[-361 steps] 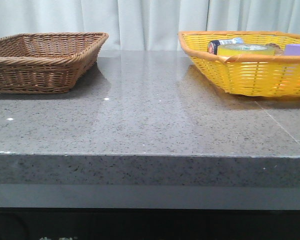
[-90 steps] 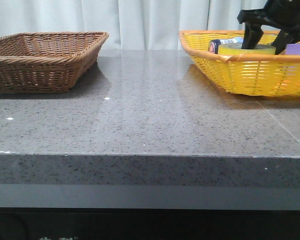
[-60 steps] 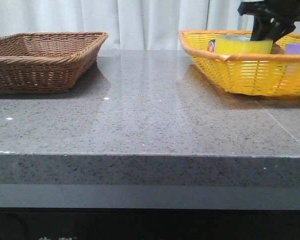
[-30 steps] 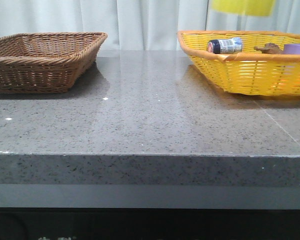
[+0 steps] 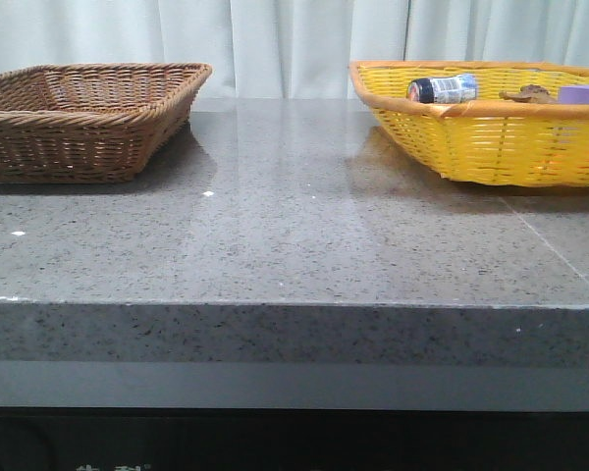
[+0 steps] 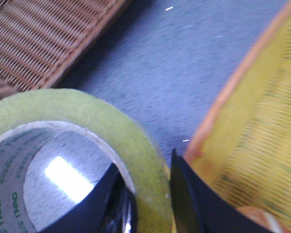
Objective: Transfer tape with both arms
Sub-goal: 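Lift the tape roll out and carry it toward the brown basket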
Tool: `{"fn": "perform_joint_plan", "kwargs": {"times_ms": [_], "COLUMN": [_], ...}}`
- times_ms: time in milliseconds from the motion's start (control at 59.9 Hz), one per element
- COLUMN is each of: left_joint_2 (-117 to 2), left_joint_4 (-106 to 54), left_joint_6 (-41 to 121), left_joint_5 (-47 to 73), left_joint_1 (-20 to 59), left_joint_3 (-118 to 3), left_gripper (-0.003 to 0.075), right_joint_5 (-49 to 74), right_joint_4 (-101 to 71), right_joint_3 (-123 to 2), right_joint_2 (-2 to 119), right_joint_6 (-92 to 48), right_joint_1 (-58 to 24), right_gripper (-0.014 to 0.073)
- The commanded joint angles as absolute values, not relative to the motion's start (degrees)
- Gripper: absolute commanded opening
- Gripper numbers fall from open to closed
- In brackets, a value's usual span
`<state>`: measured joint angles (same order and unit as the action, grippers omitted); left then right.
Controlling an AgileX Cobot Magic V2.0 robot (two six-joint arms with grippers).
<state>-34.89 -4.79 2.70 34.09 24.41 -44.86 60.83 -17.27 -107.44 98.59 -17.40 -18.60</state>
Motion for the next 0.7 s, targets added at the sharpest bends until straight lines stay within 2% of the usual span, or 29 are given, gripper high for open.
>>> {"fn": "perform_joint_plan", "kwargs": {"times_ms": [0,384,684], "left_joint_2": [-35.24,-35.24,-35.24], "left_joint_4": [-5.37,-5.37,-5.37], "left_joint_6": [2.48,2.48,2.48], "left_joint_5": [29.7,29.7,29.7], "left_joint_1": [24.77,24.77,24.77], "left_joint_3": [-46.88,-46.88,-46.88], "left_gripper": [0.0492,0.0492,0.0492], "right_joint_5": [54.91,44.86,42.87], "right_joint_4": [-19.15,-19.09,-19.04], "right_joint_3": [-105.85,-94.88,-94.34], "right_joint_2": [95.28,95.76,100.83], "right_joint_6": [-18.96,-21.14,-26.92], "right_joint_1": [-21.2,-27.73,-28.02], "right_gripper": [0.017,0.017,0.017]}}
